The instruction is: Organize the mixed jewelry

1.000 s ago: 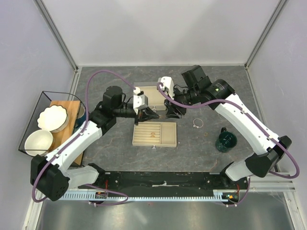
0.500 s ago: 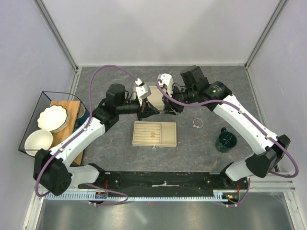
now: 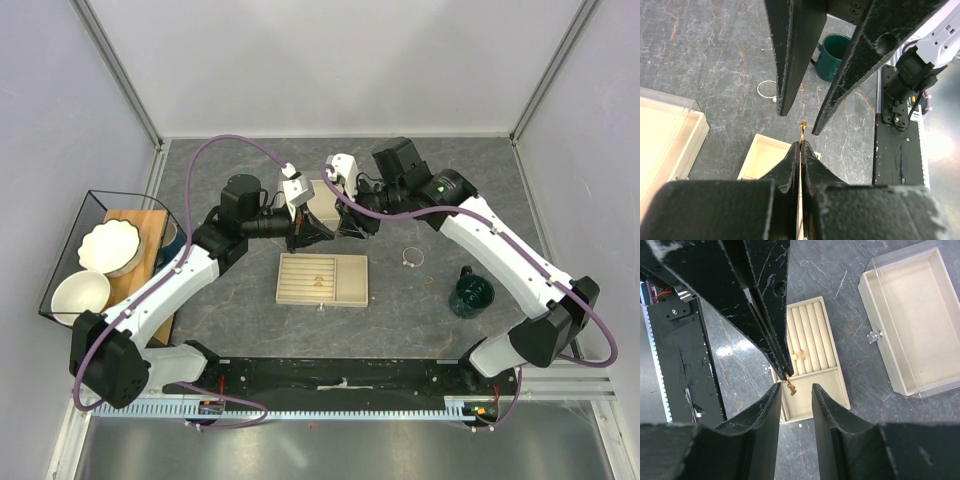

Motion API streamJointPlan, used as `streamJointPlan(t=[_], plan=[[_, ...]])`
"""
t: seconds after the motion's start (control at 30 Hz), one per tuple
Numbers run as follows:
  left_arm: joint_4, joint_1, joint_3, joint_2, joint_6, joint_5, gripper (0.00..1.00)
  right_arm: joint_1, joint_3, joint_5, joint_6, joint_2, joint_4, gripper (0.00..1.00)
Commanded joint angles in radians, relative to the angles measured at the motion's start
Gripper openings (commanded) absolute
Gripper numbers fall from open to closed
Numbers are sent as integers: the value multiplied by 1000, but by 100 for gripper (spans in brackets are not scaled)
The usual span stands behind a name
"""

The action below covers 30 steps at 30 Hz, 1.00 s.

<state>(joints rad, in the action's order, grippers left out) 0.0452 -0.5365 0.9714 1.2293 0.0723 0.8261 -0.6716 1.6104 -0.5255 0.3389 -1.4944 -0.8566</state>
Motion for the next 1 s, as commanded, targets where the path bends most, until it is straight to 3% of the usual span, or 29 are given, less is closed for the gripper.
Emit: streamJointPlan(t=[0.0, 0.23, 0.6, 0.83, 0.97], plan=[[-71, -3, 6, -22, -43, 56, 2, -2, 8, -25, -11, -10, 34, 37], [-84, 0, -5, -30, -48, 68, 2, -2, 3, -41, -12, -7, 48, 25], [-88, 1, -23, -27, -34, 61, 2, -3, 3, -48, -5, 13, 37, 17], [-90, 4, -33, -28, -26, 57, 2, -2, -6, -64, 0, 26, 36, 0], [-99, 7, -43, -33, -29, 45, 5, -2, -7, -65, 0, 28, 34, 0]])
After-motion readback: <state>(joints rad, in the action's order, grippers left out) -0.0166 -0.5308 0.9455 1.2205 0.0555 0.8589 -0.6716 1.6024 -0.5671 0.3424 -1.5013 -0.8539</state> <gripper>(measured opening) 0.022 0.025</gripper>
